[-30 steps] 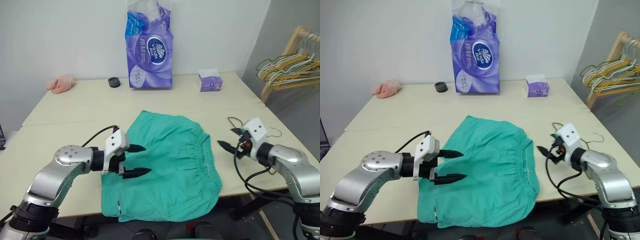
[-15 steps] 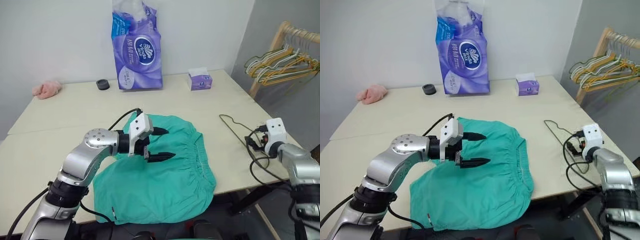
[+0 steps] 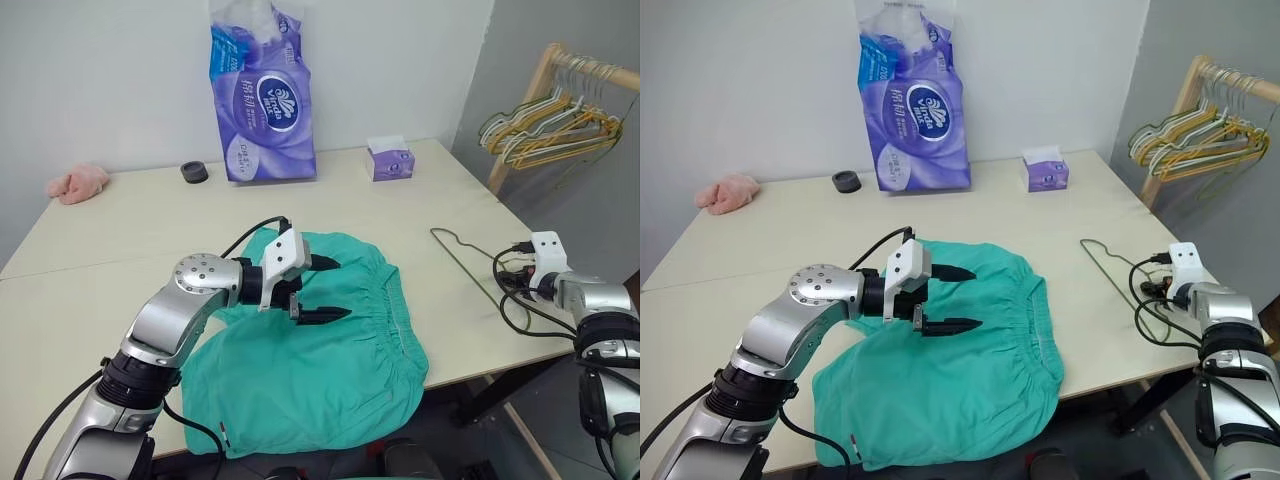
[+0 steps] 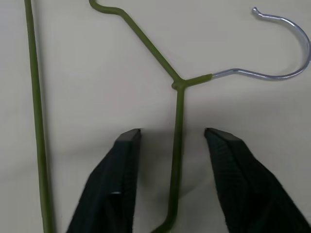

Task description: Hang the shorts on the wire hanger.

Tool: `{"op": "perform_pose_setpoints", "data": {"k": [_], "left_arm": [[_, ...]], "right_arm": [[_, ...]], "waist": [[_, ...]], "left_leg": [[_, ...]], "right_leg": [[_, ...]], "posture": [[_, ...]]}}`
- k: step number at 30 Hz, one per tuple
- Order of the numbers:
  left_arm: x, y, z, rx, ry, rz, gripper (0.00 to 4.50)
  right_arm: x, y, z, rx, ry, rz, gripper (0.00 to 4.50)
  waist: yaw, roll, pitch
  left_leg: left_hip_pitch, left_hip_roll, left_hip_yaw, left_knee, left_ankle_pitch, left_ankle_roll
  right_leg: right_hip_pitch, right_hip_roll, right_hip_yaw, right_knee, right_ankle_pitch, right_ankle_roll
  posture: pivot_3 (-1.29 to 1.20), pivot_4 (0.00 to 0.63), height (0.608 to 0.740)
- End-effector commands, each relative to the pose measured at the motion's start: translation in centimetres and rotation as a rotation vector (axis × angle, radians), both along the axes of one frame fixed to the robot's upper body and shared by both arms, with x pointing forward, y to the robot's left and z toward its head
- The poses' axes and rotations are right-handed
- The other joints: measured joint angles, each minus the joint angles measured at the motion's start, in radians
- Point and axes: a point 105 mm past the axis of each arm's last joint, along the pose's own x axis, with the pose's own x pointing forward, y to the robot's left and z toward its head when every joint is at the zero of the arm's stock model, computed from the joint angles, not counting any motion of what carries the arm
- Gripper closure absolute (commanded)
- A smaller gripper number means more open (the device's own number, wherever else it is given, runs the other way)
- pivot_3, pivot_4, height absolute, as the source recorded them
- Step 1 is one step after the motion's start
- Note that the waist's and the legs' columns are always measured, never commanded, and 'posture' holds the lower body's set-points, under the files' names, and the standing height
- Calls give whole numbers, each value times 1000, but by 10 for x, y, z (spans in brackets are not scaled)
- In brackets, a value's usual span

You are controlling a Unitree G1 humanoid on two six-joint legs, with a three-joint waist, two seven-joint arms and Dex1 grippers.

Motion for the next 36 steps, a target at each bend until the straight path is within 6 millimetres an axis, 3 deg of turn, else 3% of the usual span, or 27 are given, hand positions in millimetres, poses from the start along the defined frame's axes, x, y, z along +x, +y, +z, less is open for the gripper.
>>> {"op": "perform_pose_setpoints", "data": {"k": [1, 3, 4, 9, 12, 14, 20, 23, 25, 32, 36], "left_arm": [[2, 9, 7, 1, -39, 21, 0], [4, 11, 7, -13, -17, 40, 0], [6, 13, 7, -10, -19, 53, 0], [14, 23, 6, -12, -27, 107, 0], [40, 51, 13, -33, -69, 272, 0], [56, 72, 21, -47, -96, 375, 0], [71, 94, 31, -67, -97, 443, 0], [66, 92, 33, -72, -27, 378, 0], [61, 88, 33, -76, 24, 323, 0], [43, 81, 20, -6, 140, 201, 0], [9, 68, 9, 10, 292, 46, 0]], "right_arm": [[-14, -15, -25, -83, 77, -77, 3651], [-11, -14, -23, -78, 50, -80, 4342], [-9, -12, -20, -79, 33, -68, 4468], [2, -1, -2, -132, -59, 27, 4468], [10, 34, 46, -157, -270, 227, 4468], [2, 63, 76, -221, -395, 371, 4468], [-19, 118, 119, -295, -581, 578, 4468], [-32, 160, 144, -364, -708, 785, 4468], [-39, 178, 150, -407, -749, 904, 4468], [-59, 215, 151, -466, -818, 1174, 4468], [-66, 238, 155, -525, -870, 1316, 4468]], "waist": [[1, -2, -3], [6, -3, -4], [9, -3, -4], [12, -3, -4], [12, 0, -2], [11, 4, 0], [8, 7, 1], [7, 7, 2], [6, 7, 2], [2, 6, 2], [-16, 7, 2]], "left_leg": [[0, 0, 0, 0, 0, 0], [0, 0, -1, 0, 0, 0], [1, 0, -1, 0, 0, 0], [10, -1, -1, 0, -2, 1], [10, 0, -1, 0, -2, 1], [9, -1, -2, 0, -2, 1], [8, -1, -7, 0, -3, 0], [8, -2, -8, 0, -3, 0], [8, -2, -8, 0, -3, 0], [8, -2, -9, 0, -3, 0], [8, -2, -9, -1, -3, 0]], "right_leg": [[0, 0, 0, 0, 0, 0], [1, 0, -1, 0, 0, 0], [2, 0, -1, -1, 0, 0], [13, 0, -1, -4, 0, 1], [13, 0, -1, -4, 0, 1], [10, 0, -1, -3, -1, 2], [8, -1, 0, -2, -2, 5], [8, -1, 0, -2, -2, 5], [8, -1, 0, -2, -2, 5], [9, -1, -1, -2, -3, 5], [8, -1, 0, -2, -3, 5]], "posture": [[-162, 0, 740], [-161, 0, 740], [-162, 0, 740], [-164, 0, 740], [-169, 0, 740], [-175, 0, 740], [-189, 0, 740], [-196, 0, 740], [-201, 0, 740], [-207, 0, 740], [-208, 0, 740]]}}
